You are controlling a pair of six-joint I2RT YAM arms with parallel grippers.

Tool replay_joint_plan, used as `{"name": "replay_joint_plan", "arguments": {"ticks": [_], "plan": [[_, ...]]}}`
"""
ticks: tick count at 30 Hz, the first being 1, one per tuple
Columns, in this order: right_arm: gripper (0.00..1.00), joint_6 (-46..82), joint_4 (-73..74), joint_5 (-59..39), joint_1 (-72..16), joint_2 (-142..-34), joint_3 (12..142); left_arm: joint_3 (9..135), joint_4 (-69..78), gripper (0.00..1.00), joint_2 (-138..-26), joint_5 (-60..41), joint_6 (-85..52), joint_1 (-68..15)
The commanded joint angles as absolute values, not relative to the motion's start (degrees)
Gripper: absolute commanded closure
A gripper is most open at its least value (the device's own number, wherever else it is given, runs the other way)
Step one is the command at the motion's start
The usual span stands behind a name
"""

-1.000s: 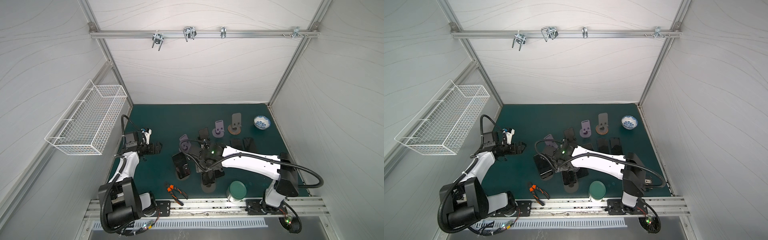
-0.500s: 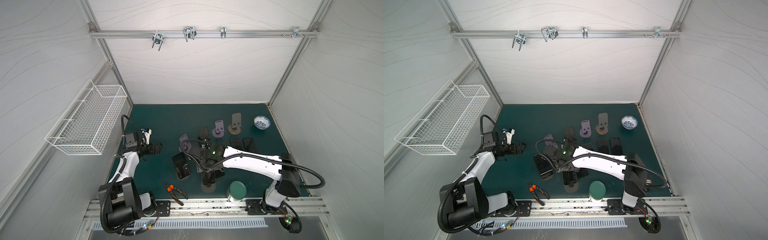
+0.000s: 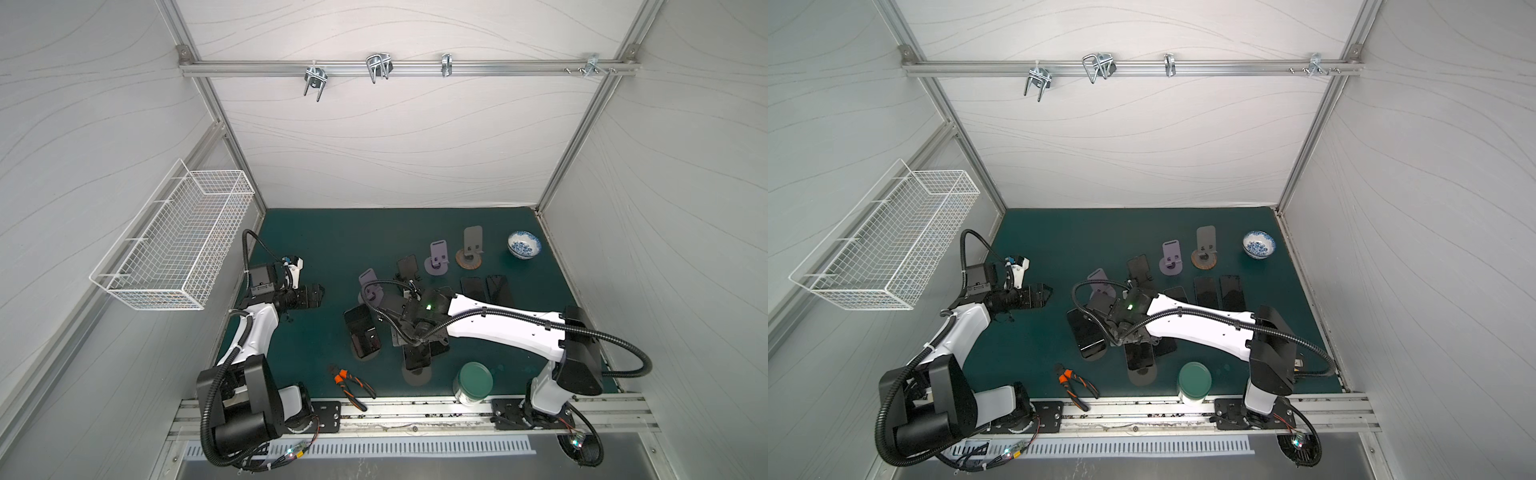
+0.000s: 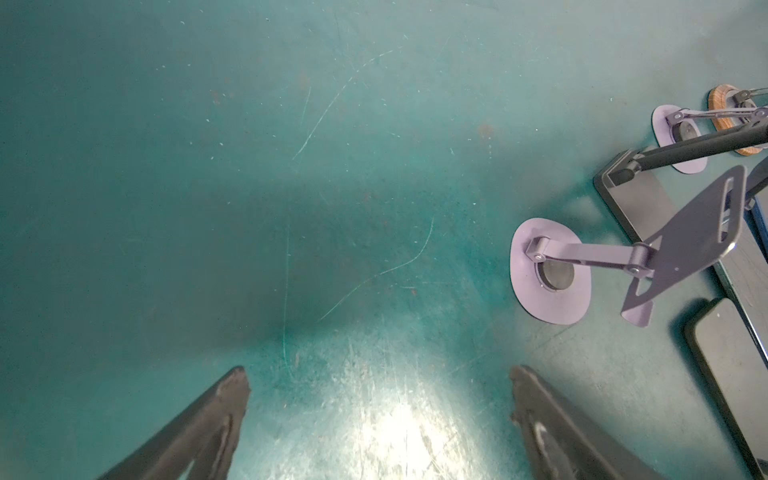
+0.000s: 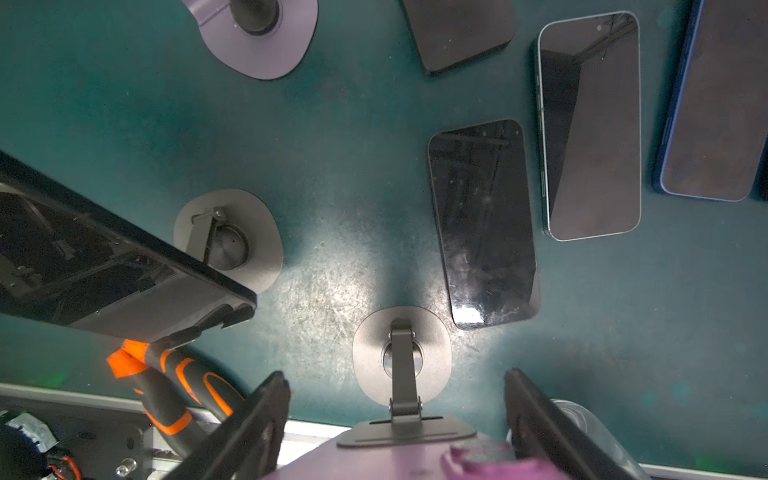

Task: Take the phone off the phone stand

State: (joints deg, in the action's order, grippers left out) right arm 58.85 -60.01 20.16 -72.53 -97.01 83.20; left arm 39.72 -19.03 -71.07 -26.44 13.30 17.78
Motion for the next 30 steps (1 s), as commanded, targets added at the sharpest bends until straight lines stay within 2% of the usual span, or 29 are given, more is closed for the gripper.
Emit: {"name": "replay_joint_plan", "arguments": {"ticks": [1,5,9,22,30], "plan": [[0.17,59.4,-60.4,19.0,-71.9,-97.0,82.7,40.7,-18.2,0.0,-70.8,-27.0,14.4,17.6],[0.18,59.2,-60.2,18.6,-71.7,-97.5,82.9,40.7,-18.2,0.0,-70.8,-27.1,14.3,17.6],[0.25,59.4,-60.4,18.4,-71.7,-97.6,83.2,40.7,-18.2,0.0,-70.8,-27.0,14.4,17.7],[0.38,59.0,-63.5,23.8,-74.3,-95.0,85.6,40.7,-18.2,0.0,-70.7,-27.0,14.4,17.7],[0.4,57.3,-66.4,22.5,-74.4,-91.5,85.9,40.7,-18.2,0.0,-70.8,-26.7,14.4,17.7]]}}
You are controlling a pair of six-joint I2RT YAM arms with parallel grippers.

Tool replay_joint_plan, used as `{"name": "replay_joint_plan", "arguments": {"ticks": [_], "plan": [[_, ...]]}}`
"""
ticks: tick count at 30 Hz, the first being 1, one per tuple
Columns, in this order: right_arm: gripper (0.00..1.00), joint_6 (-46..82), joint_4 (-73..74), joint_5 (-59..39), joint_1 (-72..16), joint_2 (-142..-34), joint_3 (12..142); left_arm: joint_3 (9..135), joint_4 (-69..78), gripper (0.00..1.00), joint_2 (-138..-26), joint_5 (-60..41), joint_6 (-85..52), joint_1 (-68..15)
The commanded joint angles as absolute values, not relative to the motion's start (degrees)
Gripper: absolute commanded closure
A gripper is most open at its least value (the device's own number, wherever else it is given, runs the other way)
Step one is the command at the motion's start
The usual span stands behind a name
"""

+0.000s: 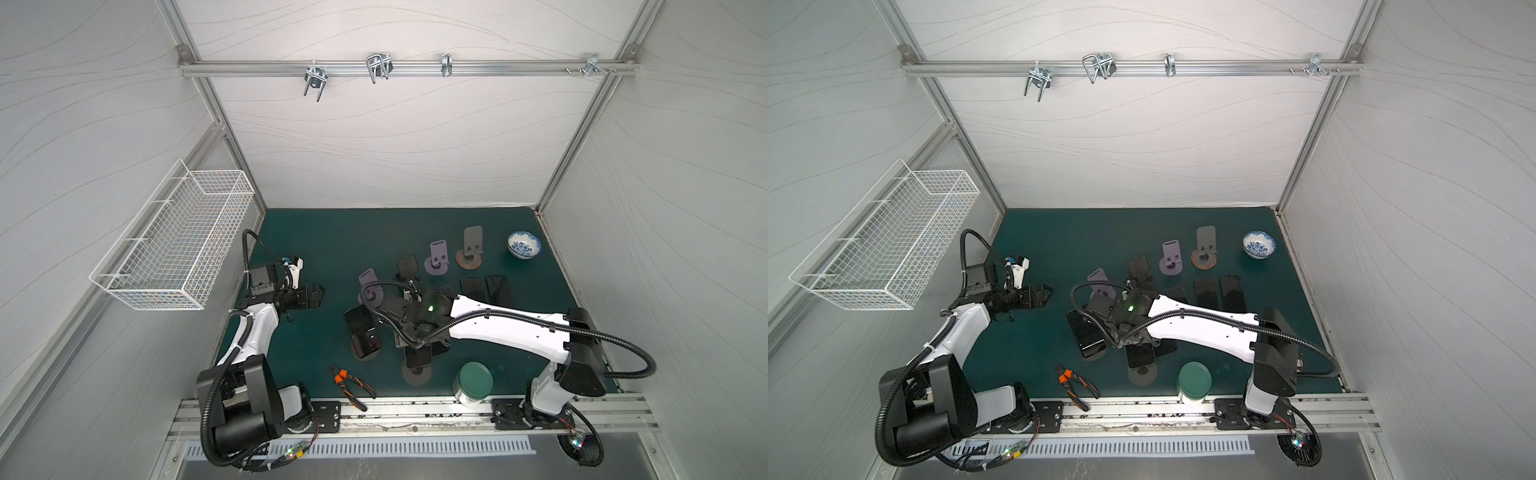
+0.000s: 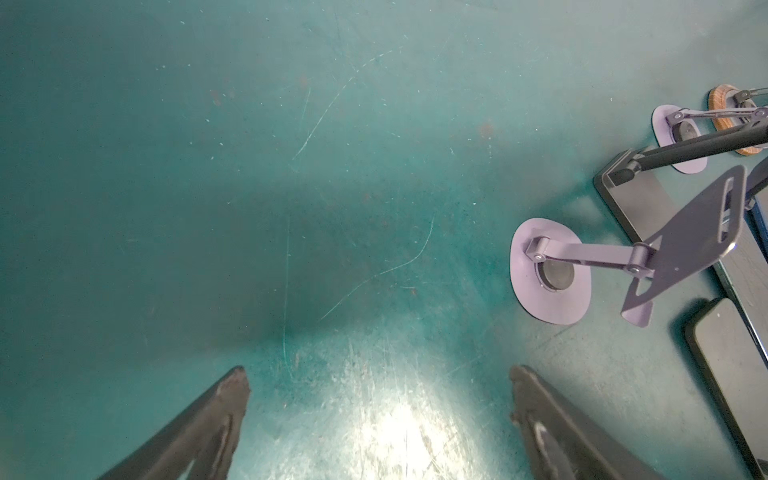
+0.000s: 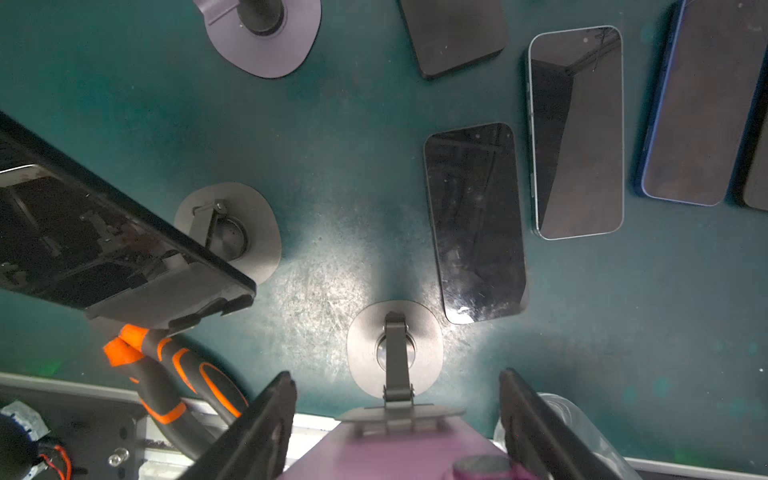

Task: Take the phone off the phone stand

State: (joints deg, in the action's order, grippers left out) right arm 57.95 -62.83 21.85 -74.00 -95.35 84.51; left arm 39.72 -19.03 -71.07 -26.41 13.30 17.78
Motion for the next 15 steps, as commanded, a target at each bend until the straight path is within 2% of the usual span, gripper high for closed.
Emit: {"name": "replay_joint_plan", "arguments": {"ticks": [1,15], "plan": [[0.41,56.8,-66.2,22.3,-74.4,-91.0,85.7,40.8,-18.3,0.0,-70.9,-26.6,14.5,17.7],[0.44,47.9,-73.3,17.1,-70.1,-82.3,87.5,40.7,-18.4,0.01,-70.7,-26.3,14.7,17.7]]}}
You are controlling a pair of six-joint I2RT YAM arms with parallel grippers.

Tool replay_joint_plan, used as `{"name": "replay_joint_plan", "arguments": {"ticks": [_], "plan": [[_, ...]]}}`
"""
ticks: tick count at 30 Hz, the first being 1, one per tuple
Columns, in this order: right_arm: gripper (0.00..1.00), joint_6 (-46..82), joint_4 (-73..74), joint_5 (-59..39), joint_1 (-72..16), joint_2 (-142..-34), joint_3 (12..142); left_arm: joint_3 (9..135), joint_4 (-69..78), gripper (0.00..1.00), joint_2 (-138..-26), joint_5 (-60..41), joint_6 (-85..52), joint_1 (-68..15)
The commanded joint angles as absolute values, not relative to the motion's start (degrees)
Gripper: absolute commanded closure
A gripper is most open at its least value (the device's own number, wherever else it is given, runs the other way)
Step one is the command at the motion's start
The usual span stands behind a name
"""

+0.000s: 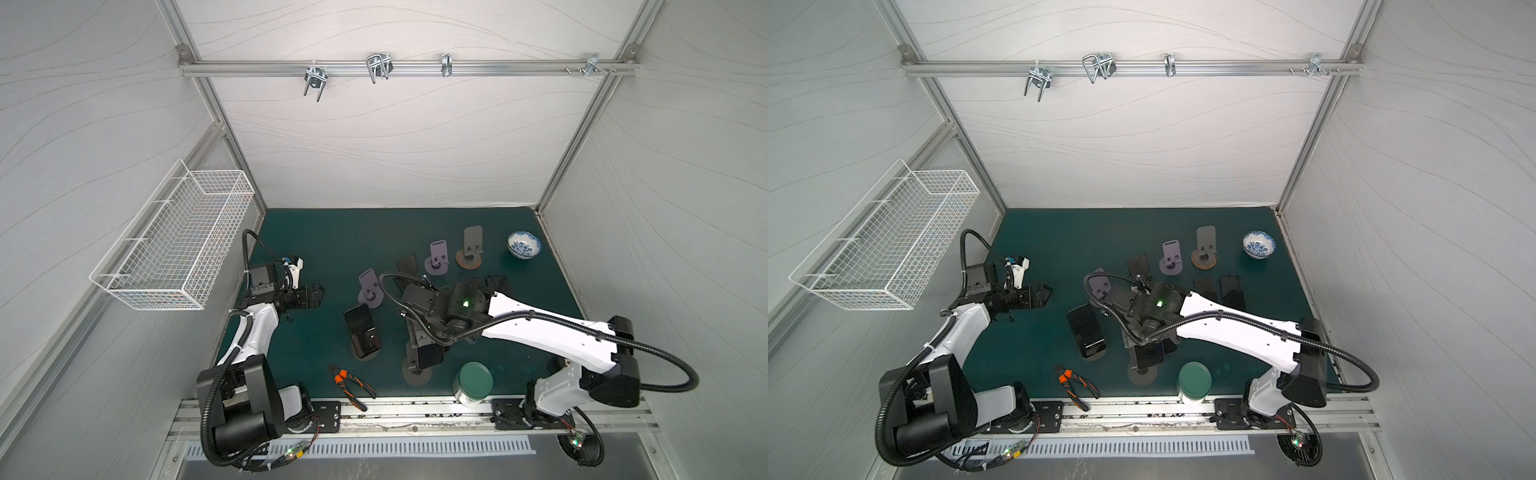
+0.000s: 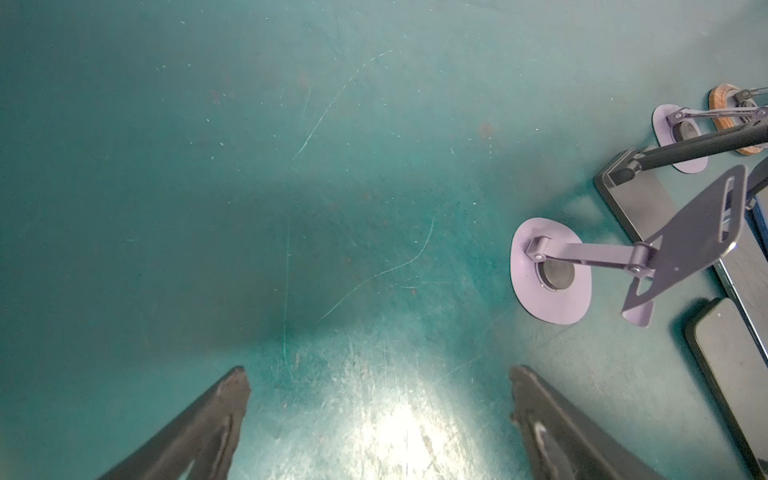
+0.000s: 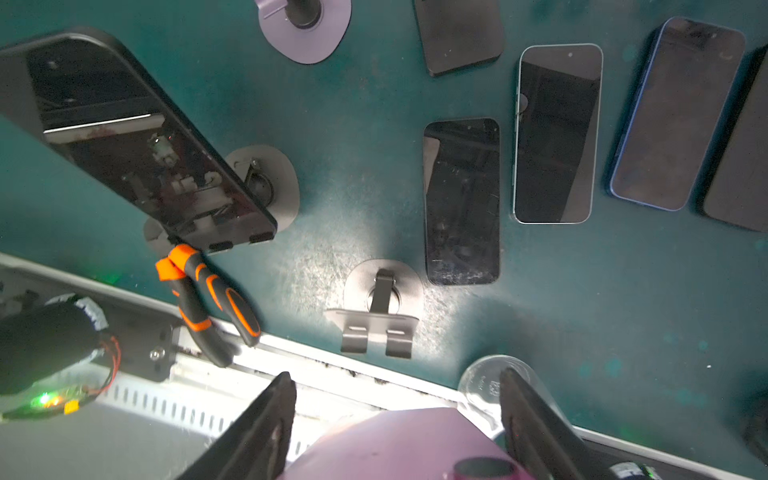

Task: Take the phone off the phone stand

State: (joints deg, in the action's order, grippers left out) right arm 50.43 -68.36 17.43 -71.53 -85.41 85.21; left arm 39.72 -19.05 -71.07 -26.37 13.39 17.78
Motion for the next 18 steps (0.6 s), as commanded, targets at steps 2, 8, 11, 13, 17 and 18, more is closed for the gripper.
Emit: {"name": "replay_joint_plan", "arguments": {"ticks": [2,8,11,13,17,18], "plan": [[0.44,46.1,-74.0,16.8,-69.1,-80.9,88.4,40.9,-18.6,0.01,-70.9,-26.2,15.0,17.7],[0.45,41.3,-74.4,17.1,-63.8,-77.6,89.1,41.0,-18.7,0.01,-70.9,-26.0,15.0,17.7],[0.46,37.4,-74.4,16.8,-59.3,-76.6,88.4,41.0,-18.7,0.01,-71.2,-26.1,14.9,17.7],[0.47,34.7,-74.0,17.0,-56.5,-76.2,87.5,40.8,-18.8,0.01,-70.9,-26.1,15.0,17.7],[0.48,30.5,-71.8,16.4,-49.6,-75.2,83.9,41.1,-18.8,0.01,-71.2,-25.9,15.0,17.8],[0.48,29.8,-71.4,16.4,-48.2,-75.0,83.1,41.1,-18.9,0.01,-71.3,-25.9,15.0,17.7]]}}
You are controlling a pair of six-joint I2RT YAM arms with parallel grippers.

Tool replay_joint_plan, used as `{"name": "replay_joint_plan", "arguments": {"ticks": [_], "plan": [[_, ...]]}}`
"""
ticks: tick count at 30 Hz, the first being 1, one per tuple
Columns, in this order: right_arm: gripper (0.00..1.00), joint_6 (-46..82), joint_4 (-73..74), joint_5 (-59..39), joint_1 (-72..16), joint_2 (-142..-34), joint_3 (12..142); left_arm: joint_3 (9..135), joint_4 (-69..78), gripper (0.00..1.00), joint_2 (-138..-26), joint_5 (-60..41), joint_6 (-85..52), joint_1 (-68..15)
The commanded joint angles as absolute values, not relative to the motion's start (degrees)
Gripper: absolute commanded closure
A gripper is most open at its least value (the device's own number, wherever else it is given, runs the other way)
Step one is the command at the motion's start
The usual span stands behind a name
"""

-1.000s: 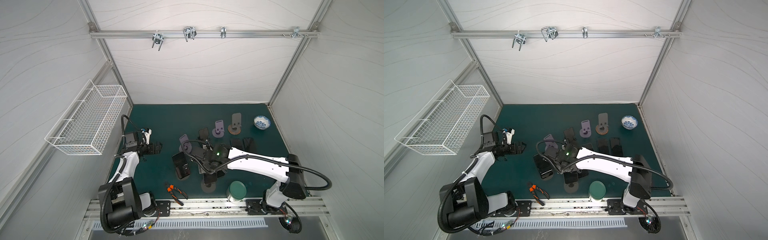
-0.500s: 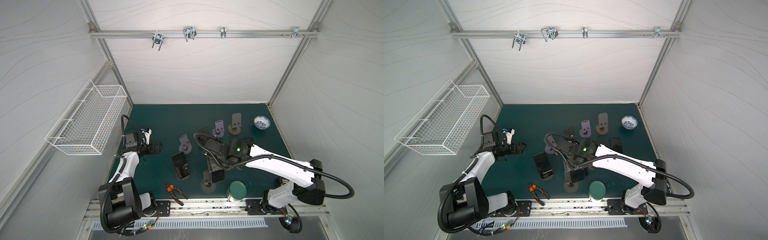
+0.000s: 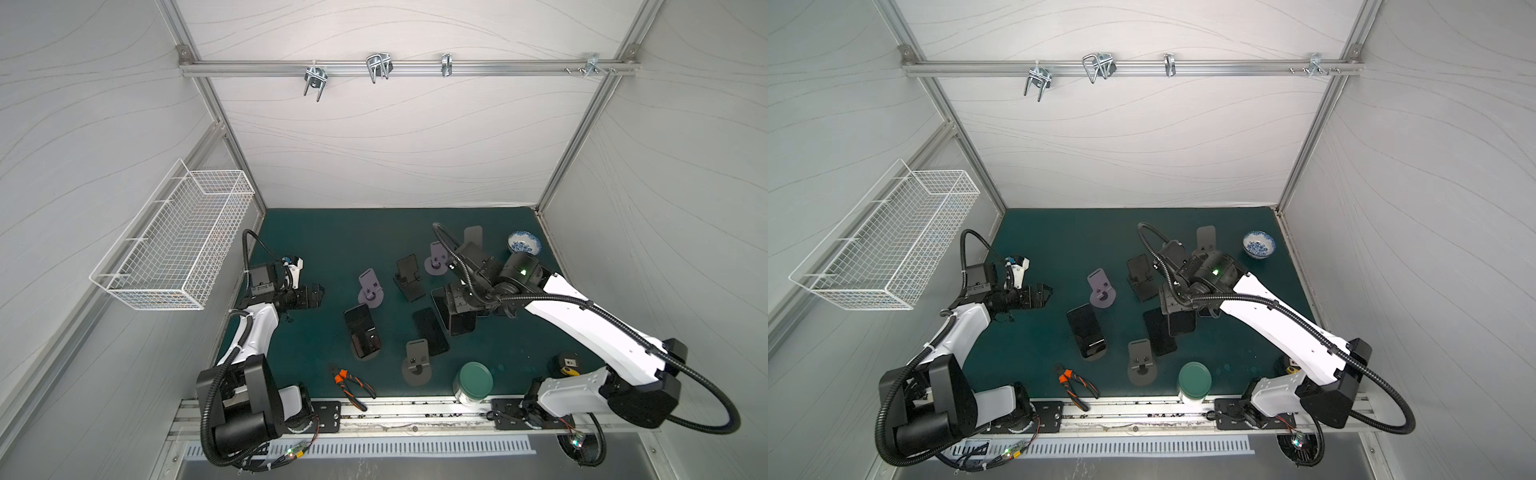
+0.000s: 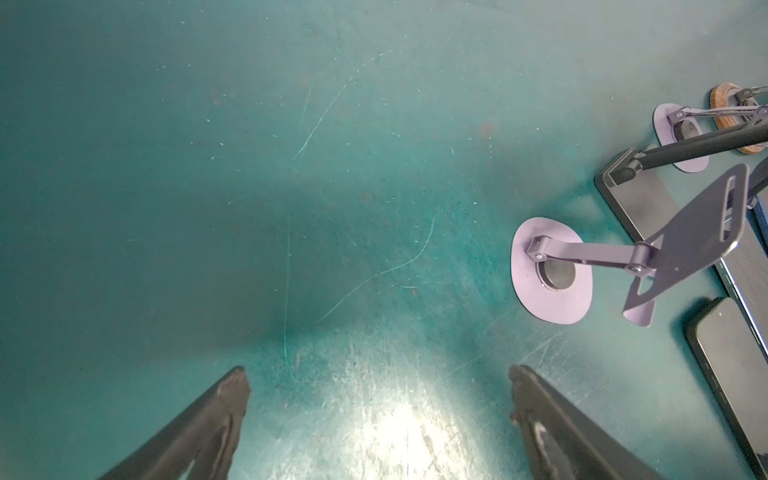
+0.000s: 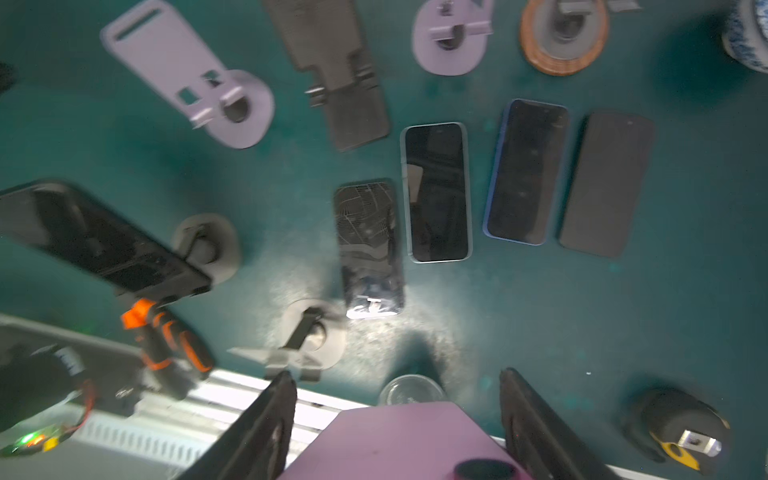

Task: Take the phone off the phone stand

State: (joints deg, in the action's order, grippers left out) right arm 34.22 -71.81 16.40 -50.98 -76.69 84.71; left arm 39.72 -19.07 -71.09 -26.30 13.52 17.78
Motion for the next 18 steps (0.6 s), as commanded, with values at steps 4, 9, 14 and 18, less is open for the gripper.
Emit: {"name": "replay_joint_plan", "arguments": {"ticks": [4,9,14,18], "plan": [[0.48,26.6,-71.1,16.7,-42.4,-74.4,79.7,40.8,-18.7,0.01,-70.9,-25.9,15.0,17.8],[0.49,24.2,-71.5,15.5,-36.0,-74.6,75.2,41.1,-19.0,0.01,-71.5,-25.8,15.1,17.8],[0.5,24.4,-68.4,12.2,-33.2,-74.4,67.9,41.4,-19.1,0.01,-71.8,-25.6,15.1,17.7],[0.5,25.7,-67.0,12.4,-32.2,-75.0,63.1,41.5,-19.1,0.01,-71.8,-25.5,15.0,17.7]]}}
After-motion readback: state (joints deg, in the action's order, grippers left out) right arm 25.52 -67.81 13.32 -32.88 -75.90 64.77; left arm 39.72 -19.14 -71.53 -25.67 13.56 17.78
